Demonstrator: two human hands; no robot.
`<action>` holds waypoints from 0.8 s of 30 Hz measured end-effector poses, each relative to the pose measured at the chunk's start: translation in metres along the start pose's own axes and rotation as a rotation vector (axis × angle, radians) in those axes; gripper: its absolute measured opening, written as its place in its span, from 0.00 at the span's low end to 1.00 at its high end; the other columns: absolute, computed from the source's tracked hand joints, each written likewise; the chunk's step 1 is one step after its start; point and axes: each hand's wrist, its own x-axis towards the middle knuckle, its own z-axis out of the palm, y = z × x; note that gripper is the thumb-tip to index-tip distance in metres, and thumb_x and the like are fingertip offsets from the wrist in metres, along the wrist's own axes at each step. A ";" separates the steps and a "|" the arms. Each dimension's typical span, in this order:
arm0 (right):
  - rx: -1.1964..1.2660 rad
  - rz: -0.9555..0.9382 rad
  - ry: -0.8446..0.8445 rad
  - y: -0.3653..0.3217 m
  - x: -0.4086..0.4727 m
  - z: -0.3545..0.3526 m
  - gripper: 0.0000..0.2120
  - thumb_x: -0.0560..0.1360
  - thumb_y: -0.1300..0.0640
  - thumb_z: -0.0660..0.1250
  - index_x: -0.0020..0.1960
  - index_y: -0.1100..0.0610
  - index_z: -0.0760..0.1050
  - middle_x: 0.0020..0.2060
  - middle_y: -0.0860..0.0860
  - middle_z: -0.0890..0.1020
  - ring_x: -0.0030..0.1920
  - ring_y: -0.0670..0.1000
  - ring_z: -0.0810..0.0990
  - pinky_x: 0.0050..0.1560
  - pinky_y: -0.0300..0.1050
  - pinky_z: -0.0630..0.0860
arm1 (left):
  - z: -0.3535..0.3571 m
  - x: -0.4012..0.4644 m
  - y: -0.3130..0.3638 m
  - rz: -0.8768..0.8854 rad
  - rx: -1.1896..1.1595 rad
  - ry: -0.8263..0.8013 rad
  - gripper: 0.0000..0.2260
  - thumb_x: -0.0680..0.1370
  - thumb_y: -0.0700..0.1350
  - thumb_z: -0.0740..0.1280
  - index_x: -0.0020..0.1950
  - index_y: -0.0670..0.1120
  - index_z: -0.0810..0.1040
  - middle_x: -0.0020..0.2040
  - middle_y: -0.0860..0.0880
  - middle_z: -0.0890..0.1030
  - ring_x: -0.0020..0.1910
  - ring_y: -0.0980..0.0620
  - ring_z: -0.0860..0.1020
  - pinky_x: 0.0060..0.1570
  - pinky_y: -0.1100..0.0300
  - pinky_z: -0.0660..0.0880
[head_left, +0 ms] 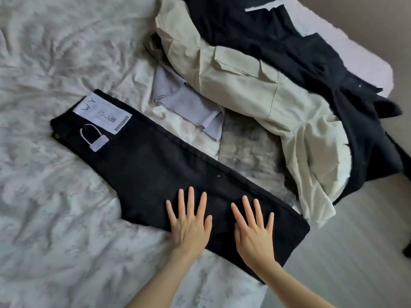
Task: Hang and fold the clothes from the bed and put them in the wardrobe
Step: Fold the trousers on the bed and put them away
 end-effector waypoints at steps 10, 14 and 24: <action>0.930 0.479 -0.057 0.069 -0.096 0.065 0.28 0.80 0.64 0.51 0.75 0.45 0.49 0.73 0.41 0.49 0.76 0.48 0.48 0.72 0.40 0.54 | 0.046 -0.053 0.090 0.381 0.191 -0.177 0.30 0.72 0.58 0.58 0.72 0.48 0.68 0.74 0.43 0.64 0.73 0.36 0.59 0.65 0.27 0.53; 1.362 0.715 0.059 0.070 -0.093 0.073 0.28 0.80 0.64 0.52 0.76 0.49 0.49 0.70 0.42 0.59 0.72 0.45 0.59 0.73 0.44 0.58 | 0.056 -0.055 0.097 0.620 0.321 -0.167 0.38 0.65 0.59 0.74 0.71 0.46 0.69 0.73 0.45 0.66 0.73 0.41 0.59 0.68 0.31 0.51; 2.012 1.501 -0.105 0.115 -0.088 0.074 0.12 0.77 0.66 0.59 0.60 0.64 0.70 0.35 0.53 0.69 0.28 0.48 0.67 0.19 0.34 0.65 | 0.060 -0.049 0.113 0.874 0.353 0.015 0.20 0.54 0.31 0.78 0.42 0.47 0.84 0.53 0.51 0.84 0.60 0.44 0.78 0.62 0.41 0.62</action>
